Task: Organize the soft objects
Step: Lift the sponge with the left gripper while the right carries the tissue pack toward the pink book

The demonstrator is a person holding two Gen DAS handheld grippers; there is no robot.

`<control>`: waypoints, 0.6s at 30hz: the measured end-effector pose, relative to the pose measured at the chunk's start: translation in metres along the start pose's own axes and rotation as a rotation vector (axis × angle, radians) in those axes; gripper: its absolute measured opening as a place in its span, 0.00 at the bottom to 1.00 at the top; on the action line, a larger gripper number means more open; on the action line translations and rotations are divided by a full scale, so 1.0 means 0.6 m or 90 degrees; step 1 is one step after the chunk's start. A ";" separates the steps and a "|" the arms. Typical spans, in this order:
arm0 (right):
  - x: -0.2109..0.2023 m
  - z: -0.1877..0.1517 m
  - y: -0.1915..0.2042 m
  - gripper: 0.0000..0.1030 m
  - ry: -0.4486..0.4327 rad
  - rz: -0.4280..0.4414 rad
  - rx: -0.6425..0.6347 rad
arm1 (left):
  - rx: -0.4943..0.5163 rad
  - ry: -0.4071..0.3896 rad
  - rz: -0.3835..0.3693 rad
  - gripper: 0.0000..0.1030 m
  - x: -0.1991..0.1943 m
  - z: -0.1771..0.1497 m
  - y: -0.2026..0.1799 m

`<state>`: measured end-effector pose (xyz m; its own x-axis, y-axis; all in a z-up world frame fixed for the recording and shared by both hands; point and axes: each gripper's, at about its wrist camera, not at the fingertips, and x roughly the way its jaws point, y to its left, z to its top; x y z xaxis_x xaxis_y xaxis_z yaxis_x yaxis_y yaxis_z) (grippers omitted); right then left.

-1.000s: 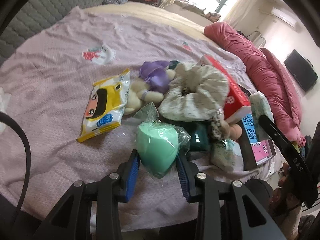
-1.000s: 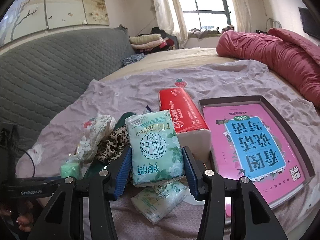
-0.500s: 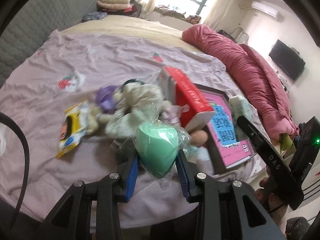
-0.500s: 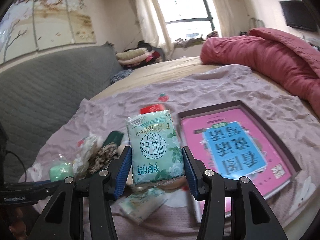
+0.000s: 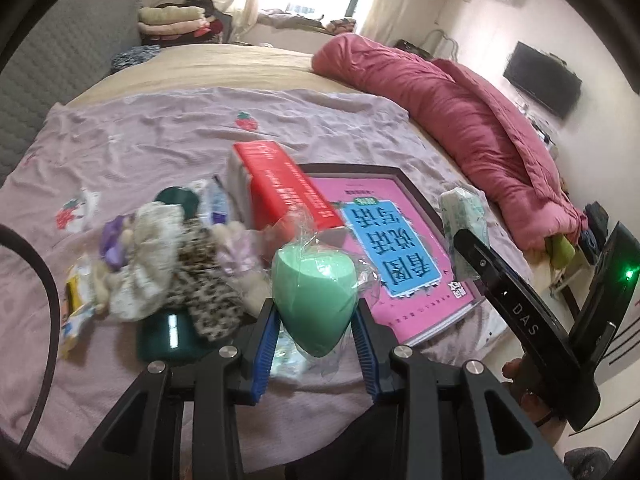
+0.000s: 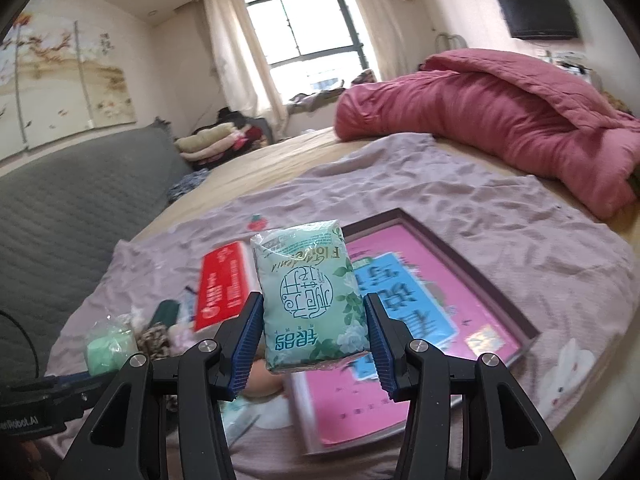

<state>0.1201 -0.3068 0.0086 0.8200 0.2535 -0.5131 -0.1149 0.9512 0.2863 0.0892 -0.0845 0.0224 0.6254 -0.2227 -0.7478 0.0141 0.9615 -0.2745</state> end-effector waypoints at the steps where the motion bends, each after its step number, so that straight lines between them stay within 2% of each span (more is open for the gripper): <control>1: 0.000 0.002 -0.011 0.50 0.000 -0.008 0.009 | 0.006 0.003 -0.002 0.36 0.006 0.002 -0.009; 11: 0.005 0.007 -0.078 0.50 0.011 -0.074 0.055 | 0.055 0.039 -0.035 0.36 0.080 0.023 -0.091; 18: 0.026 0.006 -0.100 0.50 0.038 -0.091 0.061 | 0.073 0.073 -0.042 0.36 0.141 0.026 -0.127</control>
<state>0.1419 -0.3606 -0.0134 0.7891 0.1290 -0.6005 0.0570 0.9581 0.2808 0.1530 -0.1739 -0.0106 0.5277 -0.2960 -0.7962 0.1452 0.9550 -0.2588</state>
